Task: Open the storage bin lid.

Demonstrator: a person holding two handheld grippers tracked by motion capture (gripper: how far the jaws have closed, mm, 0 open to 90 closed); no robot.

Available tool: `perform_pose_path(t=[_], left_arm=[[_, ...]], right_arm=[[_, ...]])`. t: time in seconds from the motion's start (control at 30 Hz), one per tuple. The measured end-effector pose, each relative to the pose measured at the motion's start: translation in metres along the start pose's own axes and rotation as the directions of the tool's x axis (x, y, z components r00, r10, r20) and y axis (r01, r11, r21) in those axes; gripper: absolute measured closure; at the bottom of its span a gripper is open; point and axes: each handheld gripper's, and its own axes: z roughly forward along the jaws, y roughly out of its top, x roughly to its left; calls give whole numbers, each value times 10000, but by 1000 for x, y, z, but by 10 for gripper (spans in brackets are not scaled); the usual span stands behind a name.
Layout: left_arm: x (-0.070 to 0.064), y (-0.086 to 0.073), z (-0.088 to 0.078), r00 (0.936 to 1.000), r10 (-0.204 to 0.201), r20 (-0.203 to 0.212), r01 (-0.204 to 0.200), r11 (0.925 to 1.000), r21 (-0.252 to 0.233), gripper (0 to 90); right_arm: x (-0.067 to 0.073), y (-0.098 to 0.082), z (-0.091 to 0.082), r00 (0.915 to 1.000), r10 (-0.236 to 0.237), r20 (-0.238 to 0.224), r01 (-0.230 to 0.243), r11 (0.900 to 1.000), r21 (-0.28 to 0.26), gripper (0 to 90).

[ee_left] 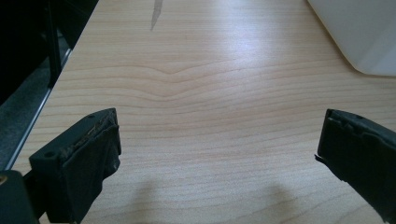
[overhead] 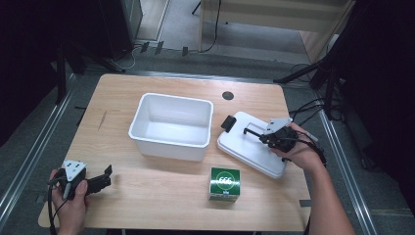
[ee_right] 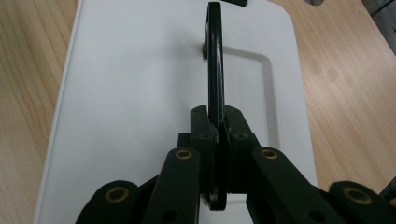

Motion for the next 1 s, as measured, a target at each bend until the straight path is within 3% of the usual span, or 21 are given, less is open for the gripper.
perform_pose_path(t=[0.7,0.87,1.0], left_arm=[[0,0,0,10000,-24,-20,24,10000,8,2],[0,0,0,10000,-61,-14,61,10000,-3,3],[0,0,0,10000,-26,-55,25,10000,-4,2]], right_arm=[[6,-14,15,9974,465,547,-464,9989,-34,835],[15,-10,11,9993,310,208,-312,9995,93,587],[20,-7,-2,9987,508,95,-506,9984,-246,445]])
